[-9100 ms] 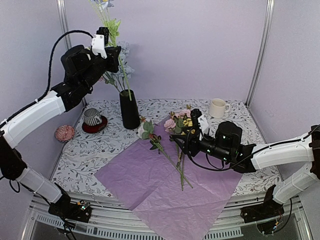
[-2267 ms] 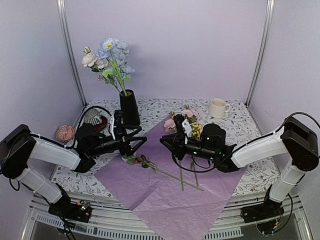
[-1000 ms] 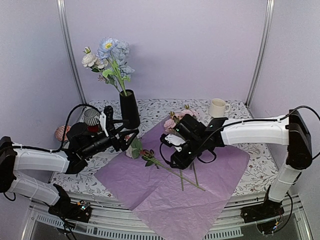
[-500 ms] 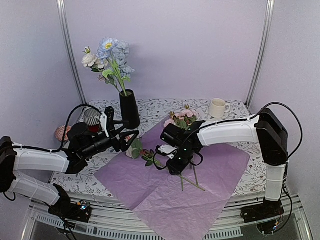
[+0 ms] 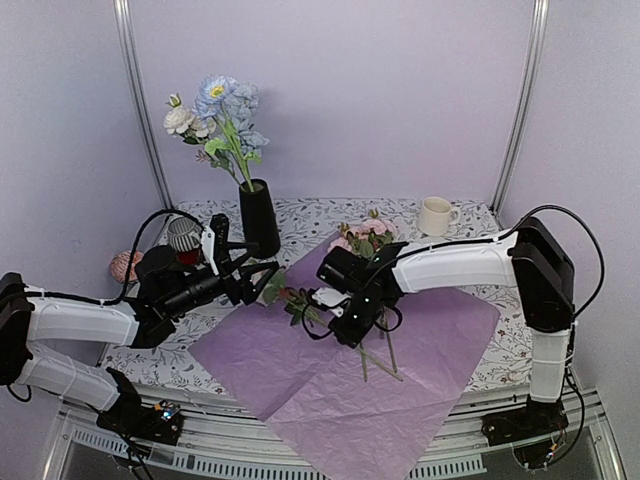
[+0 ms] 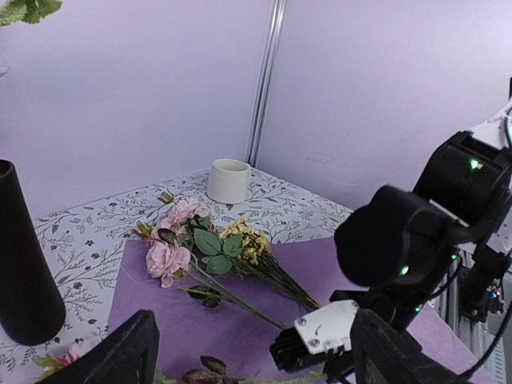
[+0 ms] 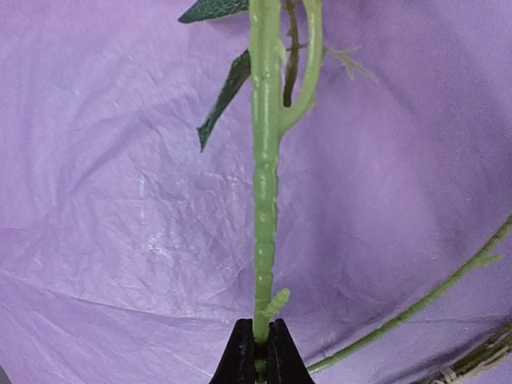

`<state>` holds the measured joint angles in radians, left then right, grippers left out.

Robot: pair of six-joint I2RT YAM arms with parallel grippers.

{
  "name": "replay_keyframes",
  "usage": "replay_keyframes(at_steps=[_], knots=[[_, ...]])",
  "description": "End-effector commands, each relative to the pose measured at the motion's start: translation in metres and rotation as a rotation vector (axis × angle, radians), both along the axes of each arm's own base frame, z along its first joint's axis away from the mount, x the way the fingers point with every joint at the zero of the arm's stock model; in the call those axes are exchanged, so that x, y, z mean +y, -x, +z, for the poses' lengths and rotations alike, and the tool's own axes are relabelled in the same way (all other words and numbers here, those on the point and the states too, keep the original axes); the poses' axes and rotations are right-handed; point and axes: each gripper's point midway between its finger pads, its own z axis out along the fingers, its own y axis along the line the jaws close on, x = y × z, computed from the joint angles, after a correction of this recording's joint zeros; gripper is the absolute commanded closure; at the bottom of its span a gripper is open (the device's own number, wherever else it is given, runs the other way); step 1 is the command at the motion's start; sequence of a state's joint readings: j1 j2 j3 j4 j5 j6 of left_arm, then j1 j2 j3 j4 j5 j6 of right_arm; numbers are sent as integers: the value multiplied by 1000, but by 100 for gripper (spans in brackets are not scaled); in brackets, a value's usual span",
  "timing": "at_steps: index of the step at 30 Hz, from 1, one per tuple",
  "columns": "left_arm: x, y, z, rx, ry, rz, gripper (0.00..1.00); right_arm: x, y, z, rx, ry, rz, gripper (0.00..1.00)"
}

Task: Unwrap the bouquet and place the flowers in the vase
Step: Pick up the fake flower from the flattened wrapping paper, then pass from the right arm to the left

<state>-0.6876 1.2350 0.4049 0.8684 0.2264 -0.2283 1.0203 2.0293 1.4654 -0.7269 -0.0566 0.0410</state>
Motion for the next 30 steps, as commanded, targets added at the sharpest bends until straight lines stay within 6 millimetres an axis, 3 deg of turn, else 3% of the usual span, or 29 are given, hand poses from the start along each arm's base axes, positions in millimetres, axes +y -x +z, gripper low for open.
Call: replay_keyframes(at_steps=[1,6,9,13,14,17,19,21,24,30], knots=[[0,5,10,-27,9,-3,15,24,-28,87,-198,-239,-69,97],[2,9,14,-41,21,-1,15,12,-64,138,-387,-338,-203,97],[3,10,15,-46,21,1,15,8,-72,168,-471,-452,-249,97],[2,11,15,-45,23,-5,15,14,-59,212,-537,-706,-193,97],[2,10,14,-43,23,-5,15,16,-55,232,-576,-806,-177,97],[-1,11,12,-39,21,-14,15,7,-40,269,-665,-1018,-140,97],[-2,10,9,-34,17,-18,15,-1,-29,282,-725,-1136,-108,95],[-4,10,7,-31,14,-24,15,-7,-22,282,-781,-1211,-84,89],[-7,10,5,-26,14,-39,15,-7,-17,268,-829,-1267,-44,93],[-14,10,0,-10,10,-67,14,27,-16,223,-714,-1232,49,97]])
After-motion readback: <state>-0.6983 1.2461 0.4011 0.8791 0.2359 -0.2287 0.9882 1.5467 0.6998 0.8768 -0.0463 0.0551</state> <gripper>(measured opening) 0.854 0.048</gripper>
